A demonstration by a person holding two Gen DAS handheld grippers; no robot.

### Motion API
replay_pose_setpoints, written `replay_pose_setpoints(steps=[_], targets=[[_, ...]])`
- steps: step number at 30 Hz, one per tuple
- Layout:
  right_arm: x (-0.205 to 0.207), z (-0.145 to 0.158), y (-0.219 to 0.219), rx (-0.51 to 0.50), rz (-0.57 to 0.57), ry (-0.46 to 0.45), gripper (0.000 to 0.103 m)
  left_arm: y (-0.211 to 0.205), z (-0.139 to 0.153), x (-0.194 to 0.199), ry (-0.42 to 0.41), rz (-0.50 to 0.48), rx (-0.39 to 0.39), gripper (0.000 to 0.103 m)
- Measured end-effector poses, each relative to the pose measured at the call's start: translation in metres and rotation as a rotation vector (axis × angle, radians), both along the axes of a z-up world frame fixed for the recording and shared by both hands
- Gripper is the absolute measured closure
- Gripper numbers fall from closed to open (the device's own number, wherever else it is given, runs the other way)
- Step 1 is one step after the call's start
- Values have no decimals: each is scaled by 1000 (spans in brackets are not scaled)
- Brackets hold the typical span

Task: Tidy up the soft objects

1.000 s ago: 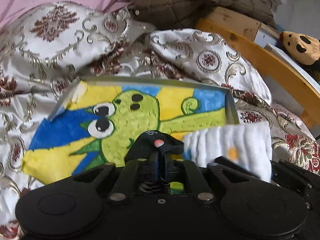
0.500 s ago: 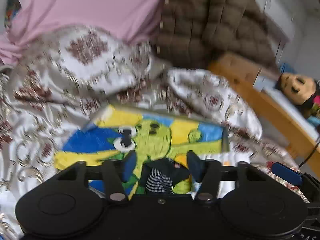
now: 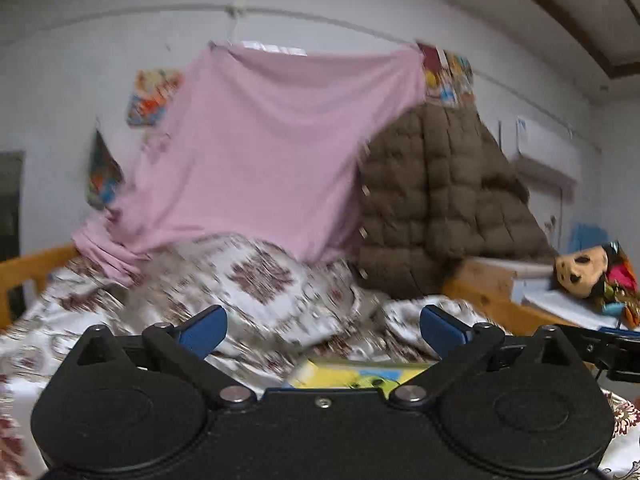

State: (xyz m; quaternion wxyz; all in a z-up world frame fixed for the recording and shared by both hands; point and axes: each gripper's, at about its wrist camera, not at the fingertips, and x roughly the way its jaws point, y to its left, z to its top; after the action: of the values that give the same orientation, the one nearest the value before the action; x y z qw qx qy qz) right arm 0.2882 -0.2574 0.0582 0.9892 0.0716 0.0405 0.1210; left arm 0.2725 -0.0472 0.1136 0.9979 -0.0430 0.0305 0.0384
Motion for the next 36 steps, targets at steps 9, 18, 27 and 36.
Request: replay_pose_setpoints(steps=[9,18,27,36], targets=[[-54,-5,25,-5,-67,3,1,27,0,-81,-12,64,1,1],[-105,-33,46,-5,-76,-40,1,43,-20,-144,19,61,48,1],[-148,-64,65,-31,-61,-47,1,63,-45,-178,125,46,54,1],[-160,-87,78,-89,-4,82,1,91,-78,-185,314,50,-28,1]])
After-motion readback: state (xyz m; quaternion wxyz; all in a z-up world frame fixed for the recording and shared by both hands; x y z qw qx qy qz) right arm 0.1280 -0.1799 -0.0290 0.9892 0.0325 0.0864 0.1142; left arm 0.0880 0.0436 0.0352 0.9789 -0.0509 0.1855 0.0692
